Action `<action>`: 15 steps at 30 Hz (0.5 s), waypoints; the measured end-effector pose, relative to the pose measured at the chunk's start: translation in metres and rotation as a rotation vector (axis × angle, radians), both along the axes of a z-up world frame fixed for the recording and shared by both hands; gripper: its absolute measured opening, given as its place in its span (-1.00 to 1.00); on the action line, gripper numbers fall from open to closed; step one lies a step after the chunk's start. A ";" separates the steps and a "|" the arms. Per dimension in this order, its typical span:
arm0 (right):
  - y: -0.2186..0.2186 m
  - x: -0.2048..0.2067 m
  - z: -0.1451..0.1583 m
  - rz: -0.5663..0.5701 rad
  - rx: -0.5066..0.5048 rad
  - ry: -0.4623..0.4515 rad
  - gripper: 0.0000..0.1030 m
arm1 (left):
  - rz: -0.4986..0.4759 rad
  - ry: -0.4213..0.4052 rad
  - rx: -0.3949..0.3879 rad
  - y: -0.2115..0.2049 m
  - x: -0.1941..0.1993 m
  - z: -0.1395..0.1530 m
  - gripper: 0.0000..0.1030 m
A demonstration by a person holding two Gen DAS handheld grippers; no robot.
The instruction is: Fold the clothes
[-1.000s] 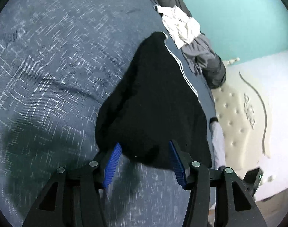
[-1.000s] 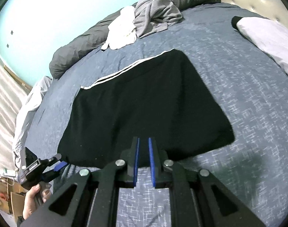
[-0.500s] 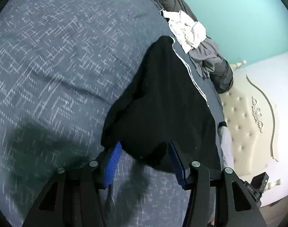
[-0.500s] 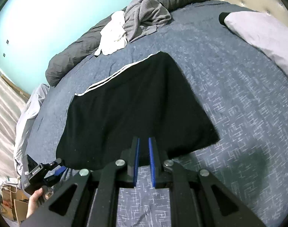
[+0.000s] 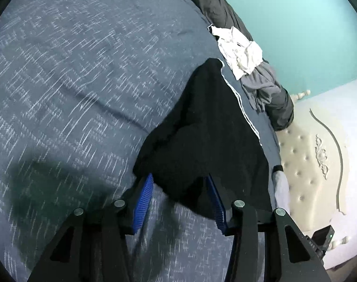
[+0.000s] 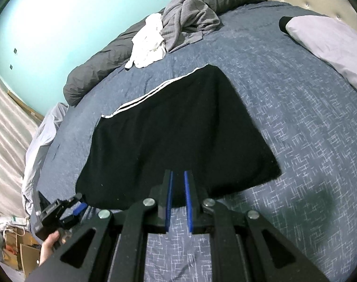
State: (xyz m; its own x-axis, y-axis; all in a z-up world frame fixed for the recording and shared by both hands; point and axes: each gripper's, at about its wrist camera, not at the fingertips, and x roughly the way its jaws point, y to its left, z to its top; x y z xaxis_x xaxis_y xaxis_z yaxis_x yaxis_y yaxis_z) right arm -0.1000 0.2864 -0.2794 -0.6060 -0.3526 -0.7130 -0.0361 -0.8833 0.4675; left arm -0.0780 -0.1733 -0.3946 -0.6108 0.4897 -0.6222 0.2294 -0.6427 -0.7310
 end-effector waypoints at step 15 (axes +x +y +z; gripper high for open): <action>-0.001 -0.004 0.001 0.008 -0.010 0.004 -0.82 | 0.047 0.030 0.048 -0.016 -0.016 -0.013 -0.19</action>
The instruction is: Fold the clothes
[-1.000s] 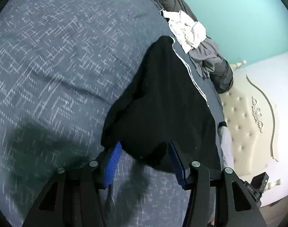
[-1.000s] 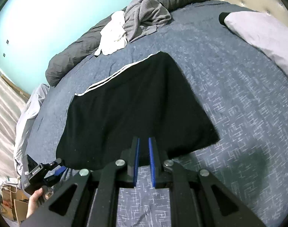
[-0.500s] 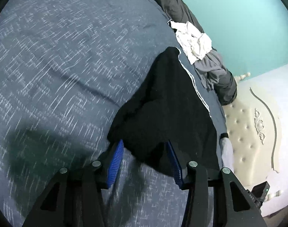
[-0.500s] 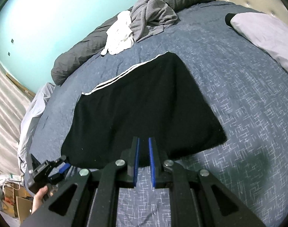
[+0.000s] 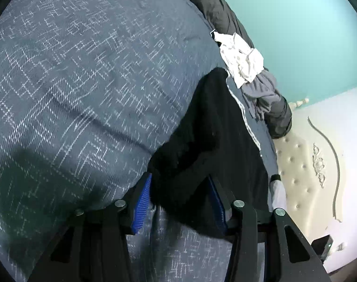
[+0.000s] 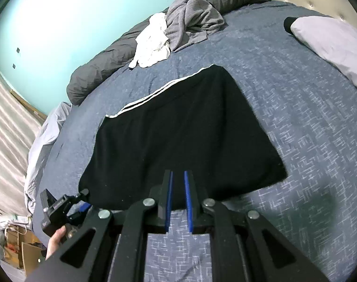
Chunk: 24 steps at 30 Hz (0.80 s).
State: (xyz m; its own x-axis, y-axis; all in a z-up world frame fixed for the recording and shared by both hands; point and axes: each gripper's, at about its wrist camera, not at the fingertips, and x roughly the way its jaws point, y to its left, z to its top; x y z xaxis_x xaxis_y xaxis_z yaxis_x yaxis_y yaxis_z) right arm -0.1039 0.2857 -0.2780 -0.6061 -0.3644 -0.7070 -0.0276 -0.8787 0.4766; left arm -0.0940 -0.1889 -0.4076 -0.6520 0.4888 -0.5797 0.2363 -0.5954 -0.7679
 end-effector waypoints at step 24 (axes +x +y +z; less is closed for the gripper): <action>0.034 0.005 0.001 -0.026 -0.033 0.014 -0.82 | -0.138 0.267 -0.051 0.079 -0.017 0.107 -0.73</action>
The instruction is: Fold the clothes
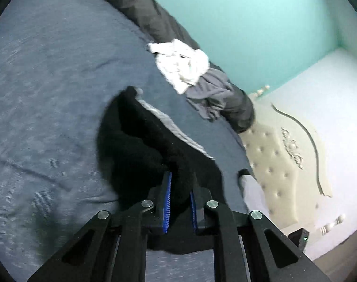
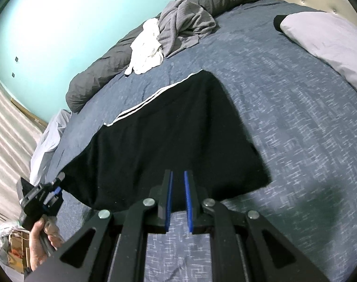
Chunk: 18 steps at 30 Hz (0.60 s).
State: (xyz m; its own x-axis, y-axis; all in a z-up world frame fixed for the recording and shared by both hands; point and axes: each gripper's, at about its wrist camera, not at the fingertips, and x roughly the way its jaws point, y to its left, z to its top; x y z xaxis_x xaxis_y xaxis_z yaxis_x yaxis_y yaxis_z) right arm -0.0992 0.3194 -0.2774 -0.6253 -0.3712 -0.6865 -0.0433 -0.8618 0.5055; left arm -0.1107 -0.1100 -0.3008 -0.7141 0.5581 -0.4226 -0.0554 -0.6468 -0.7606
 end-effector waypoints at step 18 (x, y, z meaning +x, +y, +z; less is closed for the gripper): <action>0.088 0.016 0.002 -0.097 -0.003 -0.018 -0.82 | -0.542 -0.118 -0.167 0.306 -0.041 -0.047 -0.73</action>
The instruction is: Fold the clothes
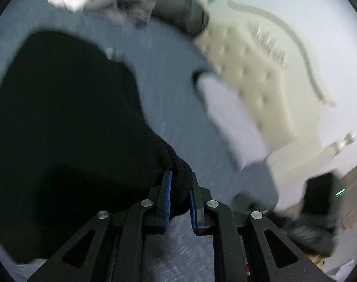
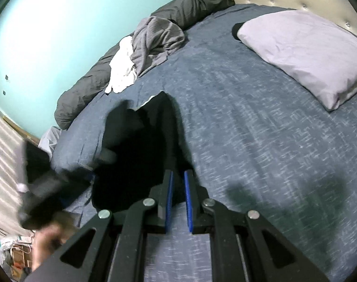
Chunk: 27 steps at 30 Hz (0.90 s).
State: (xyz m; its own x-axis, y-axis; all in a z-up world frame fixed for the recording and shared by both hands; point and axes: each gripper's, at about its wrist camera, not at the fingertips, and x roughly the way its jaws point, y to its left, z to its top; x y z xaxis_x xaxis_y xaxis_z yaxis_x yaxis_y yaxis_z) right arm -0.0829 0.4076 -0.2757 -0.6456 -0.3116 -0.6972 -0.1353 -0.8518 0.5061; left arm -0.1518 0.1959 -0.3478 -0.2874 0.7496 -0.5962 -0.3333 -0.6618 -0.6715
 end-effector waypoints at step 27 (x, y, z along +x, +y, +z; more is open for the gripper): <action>-0.065 -0.104 -0.043 0.209 -0.062 -0.185 0.27 | 0.110 0.083 -0.165 -0.132 0.009 0.001 -0.16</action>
